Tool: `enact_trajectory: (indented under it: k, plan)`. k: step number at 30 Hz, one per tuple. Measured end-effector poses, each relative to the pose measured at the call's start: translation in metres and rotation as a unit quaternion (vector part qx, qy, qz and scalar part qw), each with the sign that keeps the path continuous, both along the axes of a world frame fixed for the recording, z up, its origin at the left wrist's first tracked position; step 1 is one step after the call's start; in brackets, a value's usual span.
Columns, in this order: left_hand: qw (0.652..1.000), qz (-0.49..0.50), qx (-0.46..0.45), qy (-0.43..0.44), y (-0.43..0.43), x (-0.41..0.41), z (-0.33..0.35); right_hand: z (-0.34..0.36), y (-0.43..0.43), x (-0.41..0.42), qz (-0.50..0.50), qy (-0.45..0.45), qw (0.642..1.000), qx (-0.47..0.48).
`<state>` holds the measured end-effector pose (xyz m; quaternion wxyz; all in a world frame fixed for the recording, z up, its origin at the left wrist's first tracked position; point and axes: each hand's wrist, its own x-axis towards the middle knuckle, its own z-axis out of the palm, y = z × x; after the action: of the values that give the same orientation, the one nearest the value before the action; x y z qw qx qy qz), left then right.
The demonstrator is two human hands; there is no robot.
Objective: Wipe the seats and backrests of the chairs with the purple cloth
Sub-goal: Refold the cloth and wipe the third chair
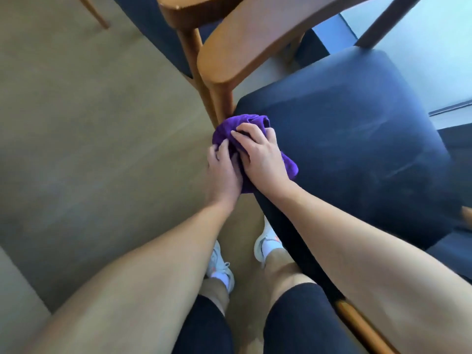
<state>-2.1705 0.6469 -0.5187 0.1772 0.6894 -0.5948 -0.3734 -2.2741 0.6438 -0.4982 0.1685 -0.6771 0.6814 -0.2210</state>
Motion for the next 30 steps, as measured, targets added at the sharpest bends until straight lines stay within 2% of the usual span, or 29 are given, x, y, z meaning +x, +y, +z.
enact_trajectory:
  k: [4,7,11,13,18,25,30]
  plan:
    - [0.993,0.076,0.03,0.08,-0.013,-0.008,-0.002,-0.002,-0.005,-0.008,0.061,0.073,0.993,-0.072]
    - [0.985,0.132,0.045,0.1,-0.008,-0.019,0.001,0.004,-0.006,-0.011,0.077,0.065,0.994,-0.03]
    - [0.982,0.161,0.052,0.084,0.013,-0.027,0.004,0.007,0.002,-0.019,0.104,0.072,0.991,0.05]
    - [0.98,0.169,0.057,0.083,0.028,-0.031,0.006,0.009,0.015,-0.024,0.119,0.073,0.988,0.063]
    - [0.979,0.18,0.065,0.072,0.078,-0.044,0.011,0.013,0.06,-0.032,0.13,0.05,0.99,0.001]
    - [0.976,0.17,0.117,0.076,0.143,-0.054,0.019,0.01,0.124,-0.045,0.146,0.055,0.988,0.005]
    - [0.968,0.176,0.144,0.106,0.152,-0.051,0.03,0.02,0.134,-0.042,0.126,0.046,0.991,0.029]
